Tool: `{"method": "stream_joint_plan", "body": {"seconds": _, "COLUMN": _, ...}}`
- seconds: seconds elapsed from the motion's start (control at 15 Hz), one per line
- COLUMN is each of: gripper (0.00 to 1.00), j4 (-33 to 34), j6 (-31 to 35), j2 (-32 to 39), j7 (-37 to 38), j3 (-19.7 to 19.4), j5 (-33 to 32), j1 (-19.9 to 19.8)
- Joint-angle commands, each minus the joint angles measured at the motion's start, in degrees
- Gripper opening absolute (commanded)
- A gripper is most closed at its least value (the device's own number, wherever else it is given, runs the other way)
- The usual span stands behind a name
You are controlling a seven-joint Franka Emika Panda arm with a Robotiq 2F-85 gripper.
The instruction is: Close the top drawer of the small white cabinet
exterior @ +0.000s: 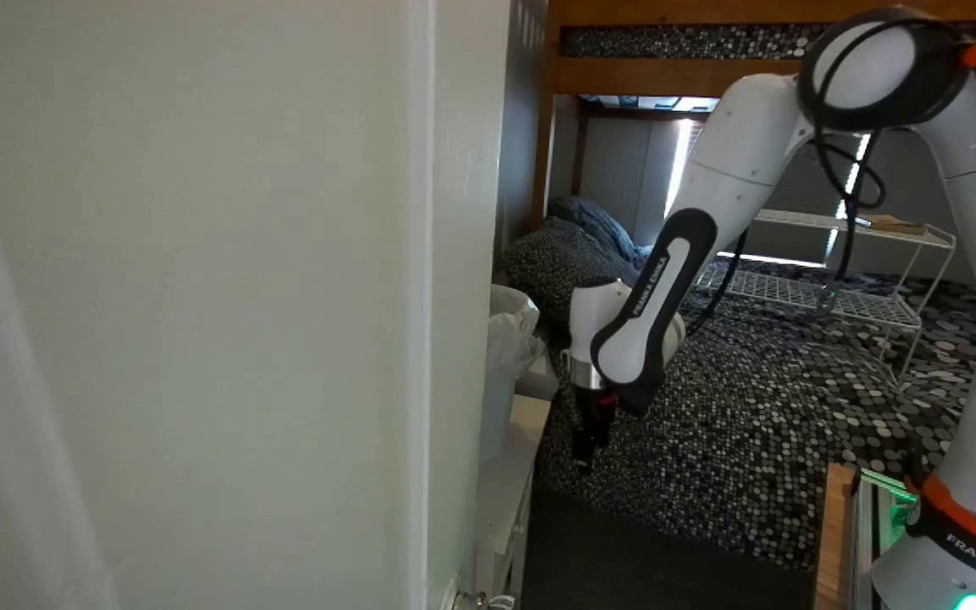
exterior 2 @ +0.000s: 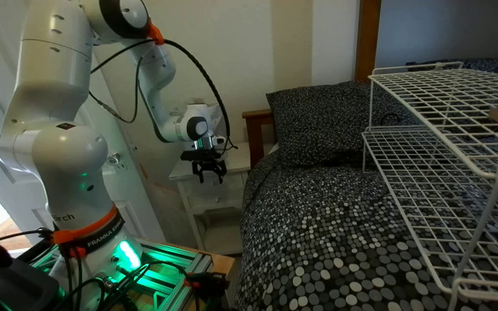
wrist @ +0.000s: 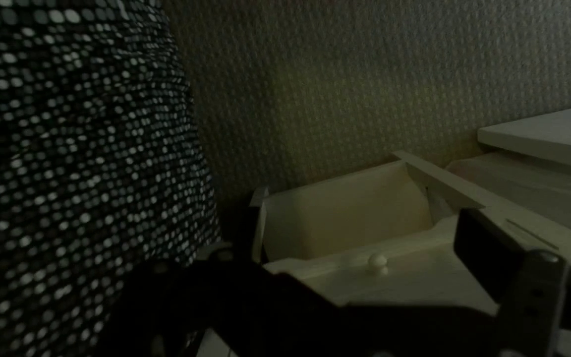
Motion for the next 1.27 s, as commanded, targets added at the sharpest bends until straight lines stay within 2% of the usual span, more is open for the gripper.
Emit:
{"method": "stream_joint_plan", "body": {"seconds": 0.0, "gripper": 1.0, "j4": -5.89, "j6": -4.6, "j2": -14.27, "j7": 1.77, "j3": -0.88, "j5": 0.48, "j1": 0.51}}
{"method": "stream_joint_plan", "body": {"seconds": 0.27, "gripper": 1.0, "j4": -7.4, "j6": -8.25, "j2": -27.15, "j7": 5.27, "j3": -1.76, "j5": 0.57, "j1": 0.09}}
{"method": "stream_joint_plan", "body": {"seconds": 0.53, "gripper": 1.0, "j4": -7.22, "j6": -11.09, "j2": -38.04, "j7": 10.8, "j3": -2.24, "j5": 0.75, "j1": -1.09}}
{"method": "stream_joint_plan", "body": {"seconds": 0.73, "gripper": 1.0, "j4": -6.99, "j6": -15.3, "j2": -45.11, "j7": 12.16, "j3": -2.04, "j5": 1.89, "j1": -1.93}}
{"method": "stream_joint_plan", "body": {"seconds": 0.8, "gripper": 1.0, "j4": -4.59, "j6": -12.73, "j2": -39.65, "j7": 10.87, "j3": -1.84, "j5": 0.63, "j1": -1.97}}
{"method": "stream_joint_plan", "body": {"seconds": 1.0, "gripper": 1.0, "j4": -5.13, "j6": -15.17, "j2": -44.2, "j7": 11.16, "j3": -1.76, "j5": 1.04, "j1": -2.29}}
{"method": "stream_joint_plan", "body": {"seconds": 1.2, "gripper": 1.0, "j4": -5.89, "j6": -15.17, "j2": -44.39, "j7": 11.44, "j3": -1.74, "j5": 1.07, "j1": -2.32}}
